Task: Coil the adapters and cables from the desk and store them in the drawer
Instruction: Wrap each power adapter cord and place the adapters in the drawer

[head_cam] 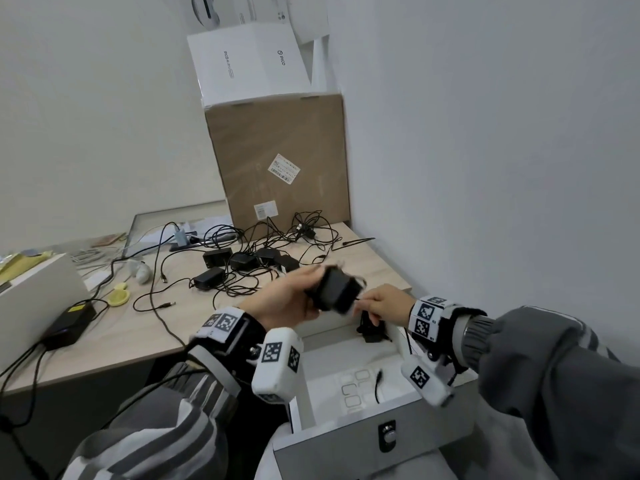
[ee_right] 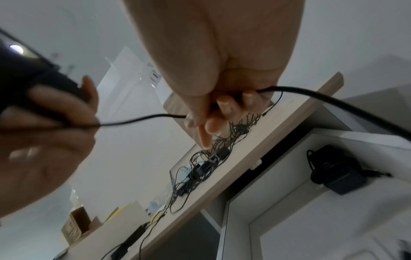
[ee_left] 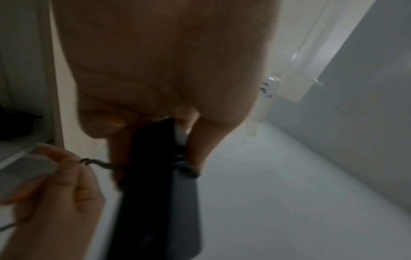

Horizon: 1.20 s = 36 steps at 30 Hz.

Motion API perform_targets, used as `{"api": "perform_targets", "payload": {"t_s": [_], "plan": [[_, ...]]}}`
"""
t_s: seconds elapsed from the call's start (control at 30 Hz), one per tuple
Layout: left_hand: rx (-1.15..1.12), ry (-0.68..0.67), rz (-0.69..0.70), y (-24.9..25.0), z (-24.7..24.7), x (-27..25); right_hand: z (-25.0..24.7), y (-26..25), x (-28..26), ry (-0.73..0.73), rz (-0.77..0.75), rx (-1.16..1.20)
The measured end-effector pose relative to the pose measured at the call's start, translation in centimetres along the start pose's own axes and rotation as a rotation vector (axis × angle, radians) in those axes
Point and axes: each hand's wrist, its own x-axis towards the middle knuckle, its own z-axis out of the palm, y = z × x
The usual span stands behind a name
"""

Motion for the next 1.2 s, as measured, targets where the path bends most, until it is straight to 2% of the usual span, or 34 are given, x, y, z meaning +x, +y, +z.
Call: {"api": "perform_targets", "payload": {"t_s": [0.07,0.13,0.2,0.4,0.5,0.7,0.8,0.93,1.07,1.2], "plan": [[0.283,0.033,-0.049,-0.8,-0.1,0.3,-0.9,0.1,0.3,0.06,0.015,0.007],[0.419,0.159,-0.091,-1.4,-0.4,0.5,-1.9,-0.1,0.5,0.076,0.028,0.05],[0.45,0.242,-0.129,-2.1,-0.8,0.8,-2.4,-0.4,0.6,0.084,0.029,0.06],[0.582,0.362,-0.187,-3.7,-0.9,1.1,-1.8,-2.1,-0.1,0.091,-0.012,0.041],[0.552,0.359,-0.201,-4.1,-1.1,1.5,-1.4,-2.6,-0.2,0.107,-0.034,0.018],[0.573,0.248,-0.24,-4.6,-1.3,1.2,-1.2,-2.4,-0.1,0.148,0.009,0.001],[0.623,0.294,-0.275,-5.0,-1.2,1.4,-0.8,-2.7,-0.3,0.121,-0.01,-0.028],[0.537,0.444,-0.255,-6.0,-1.9,2.1,0.1,-3.5,-0.8,0.097,-0.056,-0.033],[0.43,0.66,-0.092,-6.6,-2.4,3.3,1.1,-4.2,-0.8,0.045,-0.077,-0.034],[0.095,0.807,0.059,-5.9,-2.3,4.4,2.0,-4.8,-0.4,-0.008,-0.11,-0.033]]}}
